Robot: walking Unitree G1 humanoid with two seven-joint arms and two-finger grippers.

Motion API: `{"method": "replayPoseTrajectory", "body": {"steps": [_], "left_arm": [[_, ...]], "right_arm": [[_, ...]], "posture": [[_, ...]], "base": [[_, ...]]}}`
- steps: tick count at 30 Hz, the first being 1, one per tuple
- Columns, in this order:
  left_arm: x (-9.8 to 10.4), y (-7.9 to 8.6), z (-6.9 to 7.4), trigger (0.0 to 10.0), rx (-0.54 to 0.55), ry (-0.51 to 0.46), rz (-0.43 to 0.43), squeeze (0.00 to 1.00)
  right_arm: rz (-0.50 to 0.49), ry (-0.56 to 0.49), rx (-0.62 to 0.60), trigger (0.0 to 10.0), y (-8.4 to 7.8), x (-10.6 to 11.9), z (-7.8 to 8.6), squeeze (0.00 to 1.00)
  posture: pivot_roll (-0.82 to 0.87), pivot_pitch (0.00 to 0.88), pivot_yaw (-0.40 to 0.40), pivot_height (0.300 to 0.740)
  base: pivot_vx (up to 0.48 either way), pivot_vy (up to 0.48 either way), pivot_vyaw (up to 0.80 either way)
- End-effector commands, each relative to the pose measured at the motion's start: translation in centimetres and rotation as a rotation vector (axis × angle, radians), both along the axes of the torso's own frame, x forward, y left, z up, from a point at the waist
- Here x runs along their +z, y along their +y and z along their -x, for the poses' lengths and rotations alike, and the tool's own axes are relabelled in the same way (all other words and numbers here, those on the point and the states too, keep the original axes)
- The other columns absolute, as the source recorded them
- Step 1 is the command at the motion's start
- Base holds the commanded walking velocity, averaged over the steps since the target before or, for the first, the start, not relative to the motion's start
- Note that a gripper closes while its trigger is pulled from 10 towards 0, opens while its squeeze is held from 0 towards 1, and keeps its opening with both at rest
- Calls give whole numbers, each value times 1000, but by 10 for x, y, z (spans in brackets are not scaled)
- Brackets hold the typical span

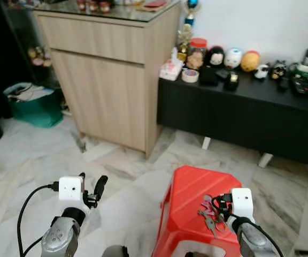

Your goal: Hang keys on a hook

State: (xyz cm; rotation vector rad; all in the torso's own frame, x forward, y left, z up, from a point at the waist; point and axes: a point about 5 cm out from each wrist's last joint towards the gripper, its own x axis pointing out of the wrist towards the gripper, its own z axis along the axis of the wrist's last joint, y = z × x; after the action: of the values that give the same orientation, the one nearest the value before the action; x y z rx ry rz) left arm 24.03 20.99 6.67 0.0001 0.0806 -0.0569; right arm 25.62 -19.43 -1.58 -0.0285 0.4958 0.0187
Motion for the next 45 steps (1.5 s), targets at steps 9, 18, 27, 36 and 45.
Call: {"method": "replayPoseTrajectory", "body": {"steps": [9, 18, 27, 36, 45], "left_arm": [[-2, -1, 2, 10000, -3, 2, -5, 0], [-1, -1, 2, 10000, -1, -1, -1, 0], [0, -2, 2, 10000, -6, -8, -6, 0], [-2, -3, 4, 10000, -5, 3, -6, 0], [-2, -3, 1, 10000, -7, 6, -7, 0]], "right_arm": [[9, 11, -26, 10000, -6, -4, 5, 0], [3, 4, -24, 10000, -1, -3, 3, 0], [9, 9, -28, 10000, -2, -5, 4, 0], [92, 155, 152, 10000, -3, -18, 10, 0], [150, 285, 344, 10000, 0, -24, 10, 1000]], "posture": [[75, 0, -64, 631], [81, 0, -69, 631], [81, 0, -71, 631], [75, 0, -68, 631], [89, 0, -73, 631]], "base": [[100, 0, 0], [346, 0, 0], [141, 0, 0], [0, 0, 0], [0, 0, 0]]}}
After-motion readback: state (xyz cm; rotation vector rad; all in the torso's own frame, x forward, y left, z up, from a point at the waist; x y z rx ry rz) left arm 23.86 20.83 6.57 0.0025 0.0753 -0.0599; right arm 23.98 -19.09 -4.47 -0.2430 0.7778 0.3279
